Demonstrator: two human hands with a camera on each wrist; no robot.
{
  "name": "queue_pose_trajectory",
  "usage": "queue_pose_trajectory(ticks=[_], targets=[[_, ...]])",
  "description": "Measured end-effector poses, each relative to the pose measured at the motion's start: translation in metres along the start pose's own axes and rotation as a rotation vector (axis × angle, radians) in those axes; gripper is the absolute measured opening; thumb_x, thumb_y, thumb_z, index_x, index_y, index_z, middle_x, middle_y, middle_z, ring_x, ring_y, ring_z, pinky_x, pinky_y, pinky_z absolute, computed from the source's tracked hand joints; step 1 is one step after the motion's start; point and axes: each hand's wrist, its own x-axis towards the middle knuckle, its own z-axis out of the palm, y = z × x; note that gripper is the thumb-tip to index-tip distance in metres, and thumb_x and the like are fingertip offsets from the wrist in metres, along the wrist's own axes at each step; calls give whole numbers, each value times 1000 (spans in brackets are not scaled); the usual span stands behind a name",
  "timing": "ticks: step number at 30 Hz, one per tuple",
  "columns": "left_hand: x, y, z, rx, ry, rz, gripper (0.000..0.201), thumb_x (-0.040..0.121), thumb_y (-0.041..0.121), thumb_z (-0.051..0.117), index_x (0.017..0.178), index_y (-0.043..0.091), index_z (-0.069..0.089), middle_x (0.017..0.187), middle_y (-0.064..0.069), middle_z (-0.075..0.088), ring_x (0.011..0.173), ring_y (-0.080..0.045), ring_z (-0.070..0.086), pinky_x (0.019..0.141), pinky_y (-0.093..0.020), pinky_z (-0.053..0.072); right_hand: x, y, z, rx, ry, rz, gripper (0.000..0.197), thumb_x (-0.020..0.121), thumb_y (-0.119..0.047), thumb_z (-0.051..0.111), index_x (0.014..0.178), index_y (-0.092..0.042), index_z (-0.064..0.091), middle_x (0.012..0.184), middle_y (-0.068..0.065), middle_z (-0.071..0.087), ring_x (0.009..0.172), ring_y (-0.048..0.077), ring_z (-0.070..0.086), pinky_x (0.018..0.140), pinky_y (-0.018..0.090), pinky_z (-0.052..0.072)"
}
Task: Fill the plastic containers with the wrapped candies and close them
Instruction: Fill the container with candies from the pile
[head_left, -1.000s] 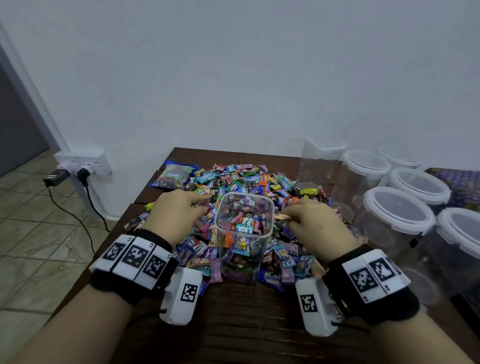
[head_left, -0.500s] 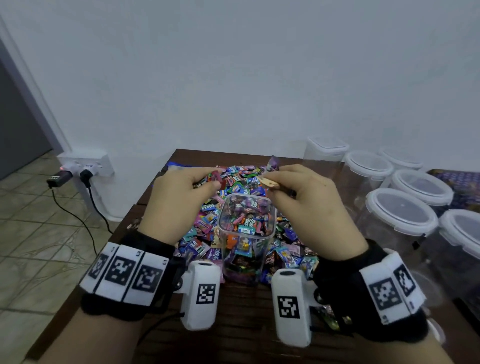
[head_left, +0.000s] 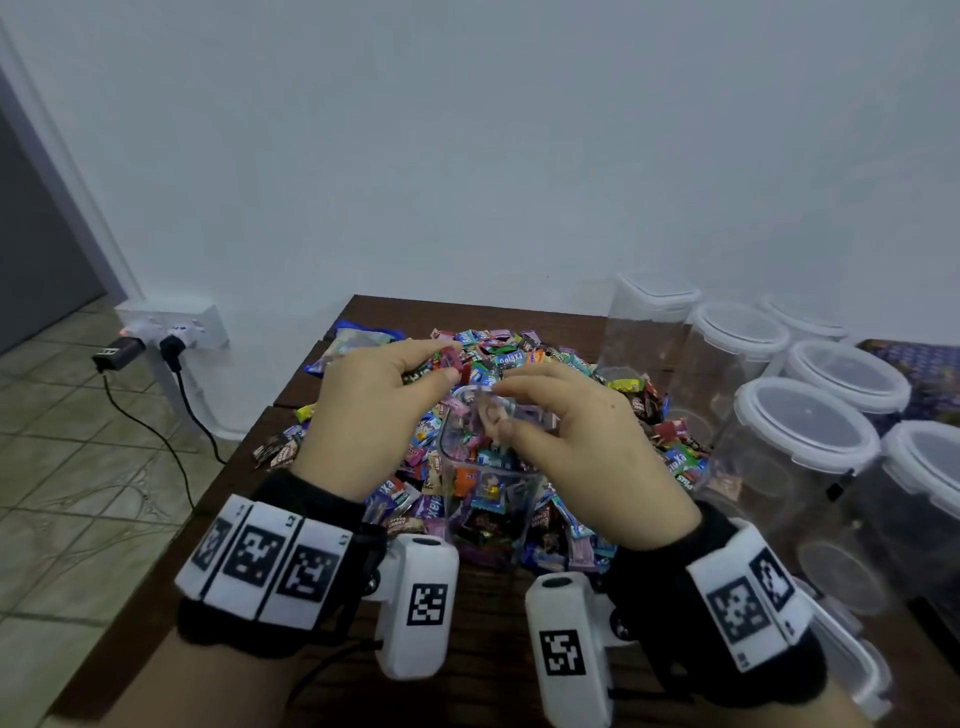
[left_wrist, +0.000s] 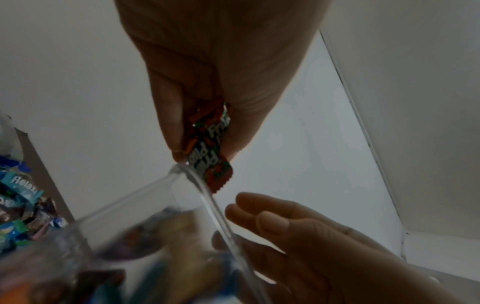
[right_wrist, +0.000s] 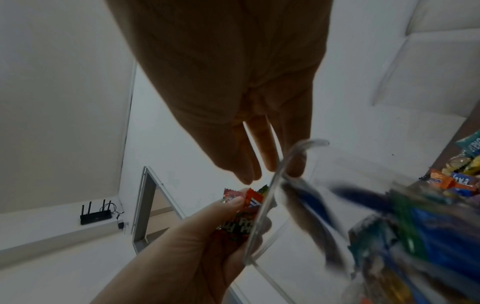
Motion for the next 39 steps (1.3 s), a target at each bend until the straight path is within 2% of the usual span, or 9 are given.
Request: queue_pose_trajectory(ticks=[3, 6, 10, 13, 15, 21, 30, 36, 39], targets=[[0, 3, 1, -18, -6, 0, 30, 88, 19, 63, 118, 19, 68, 117, 3, 67, 112, -9, 58, 103, -33, 43, -3, 3, 2, 31, 66, 8, 25, 89, -14, 61, 114, -14, 66, 118, -6, 59, 100, -4, 46, 86, 2, 32], [-1, 4, 2, -18, -8, 6, 29, 88, 19, 63, 117, 21, 68, 116, 4, 67, 109, -7, 58, 100, -29, 43, -12, 7, 8, 162, 185, 40, 35, 87, -26, 62, 121, -19, 60, 122, -12, 52, 112, -2, 46, 94, 21, 43], [-5, 7, 4, 13, -24, 22, 30, 88, 22, 63, 118, 25, 67, 111, 16, 61, 107, 4, 52, 91, -7, 38, -29, 15, 19, 331, 55, 224, 85, 79, -42, 70, 147, -34, 20, 145, -21, 28, 134, -6, 23, 109, 21, 25], [-6, 9, 9, 24, -63, 53, 30, 88, 22, 63, 118, 27, 66, 110, 20, 60, 104, 12, 50, 88, 0, 35, -36, 23, 28, 521, -1, 302, 99, 75, -38, 75, 146, -42, 7, 136, -40, 29, 126, -16, 32, 104, 15, 33], [-8, 10, 13, 16, -92, 58, 31, 88, 22, 63, 118, 27, 66, 110, 19, 61, 105, 10, 52, 90, -2, 36, -37, 29, 34, 590, -25, 307, 90, 76, -31, 75, 135, -55, 12, 115, -56, 33, 109, -29, 38, 89, 3, 39], [-14, 10, 21, 99, -108, 130, 29, 89, 22, 63, 116, 28, 67, 106, 18, 63, 85, 18, 53, 80, 5, 33, -37, 40, 41, 542, -13, 272, 72, 77, -27, 76, 134, -42, 35, 130, -28, 46, 116, -17, 44, 87, 2, 39], [-18, 10, 27, 233, -110, 209, 30, 85, 30, 67, 115, 26, 68, 114, 8, 67, 103, -6, 59, 92, -27, 45, -38, 45, 44, 524, 19, 245, 70, 77, -24, 76, 133, -41, 38, 132, -25, 47, 118, -9, 48, 95, 12, 41], [-22, 2, 25, -150, -55, 162, 21, 84, 24, 70, 103, 35, 69, 99, 14, 68, 90, 0, 64, 76, -18, 52, -39, 42, 42, 501, 1, 253, 73, 77, -33, 74, 138, -35, 36, 134, -24, 45, 119, -12, 44, 92, 7, 39], [-23, -8, 23, -255, 61, 164, 19, 88, 16, 65, 96, 33, 67, 100, 11, 68, 94, 2, 63, 76, -11, 49, -39, 41, 38, 428, -47, 264, 77, 70, -50, 70, 137, -43, 33, 134, -27, 44, 123, -6, 43, 99, 22, 40]])
